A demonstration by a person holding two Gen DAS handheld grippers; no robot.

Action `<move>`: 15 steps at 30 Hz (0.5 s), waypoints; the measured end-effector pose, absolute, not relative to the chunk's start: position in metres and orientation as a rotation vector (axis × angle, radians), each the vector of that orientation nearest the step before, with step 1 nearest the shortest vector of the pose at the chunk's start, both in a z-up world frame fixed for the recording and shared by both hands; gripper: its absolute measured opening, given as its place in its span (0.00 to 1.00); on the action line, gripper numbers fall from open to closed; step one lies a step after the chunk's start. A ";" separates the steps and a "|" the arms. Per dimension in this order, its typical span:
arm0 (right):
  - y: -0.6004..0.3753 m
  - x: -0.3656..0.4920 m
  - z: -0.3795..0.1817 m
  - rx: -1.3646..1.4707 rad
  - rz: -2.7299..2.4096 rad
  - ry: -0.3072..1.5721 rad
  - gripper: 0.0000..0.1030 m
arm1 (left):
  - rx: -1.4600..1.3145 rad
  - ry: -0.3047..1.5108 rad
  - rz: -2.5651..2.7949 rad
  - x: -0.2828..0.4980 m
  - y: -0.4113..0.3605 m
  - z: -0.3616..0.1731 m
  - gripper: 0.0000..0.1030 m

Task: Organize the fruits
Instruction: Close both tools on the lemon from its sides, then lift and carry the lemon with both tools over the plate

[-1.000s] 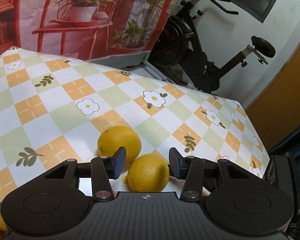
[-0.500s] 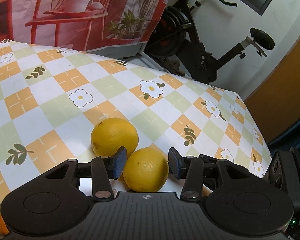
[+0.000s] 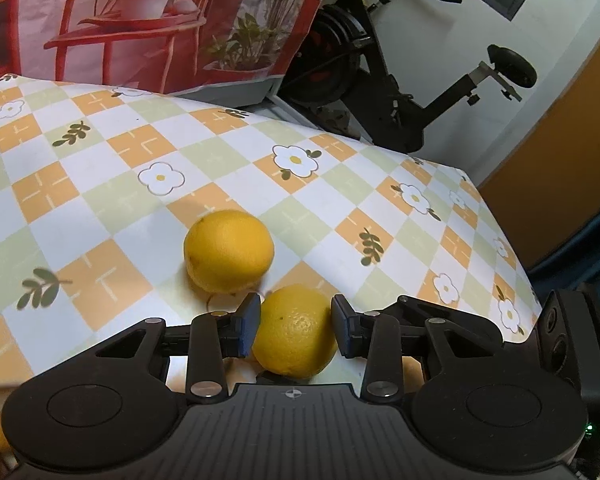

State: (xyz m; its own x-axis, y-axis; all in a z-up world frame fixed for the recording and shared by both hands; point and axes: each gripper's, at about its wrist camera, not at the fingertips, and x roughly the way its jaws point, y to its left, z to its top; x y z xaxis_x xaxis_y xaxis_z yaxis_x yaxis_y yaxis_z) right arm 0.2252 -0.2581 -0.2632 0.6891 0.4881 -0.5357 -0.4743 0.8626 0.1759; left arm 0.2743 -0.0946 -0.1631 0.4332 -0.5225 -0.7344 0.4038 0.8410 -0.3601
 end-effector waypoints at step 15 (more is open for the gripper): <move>-0.219 0.175 -0.243 0.018 0.632 0.544 0.52 | -0.103 0.950 -0.586 0.218 -0.047 -0.134 0.40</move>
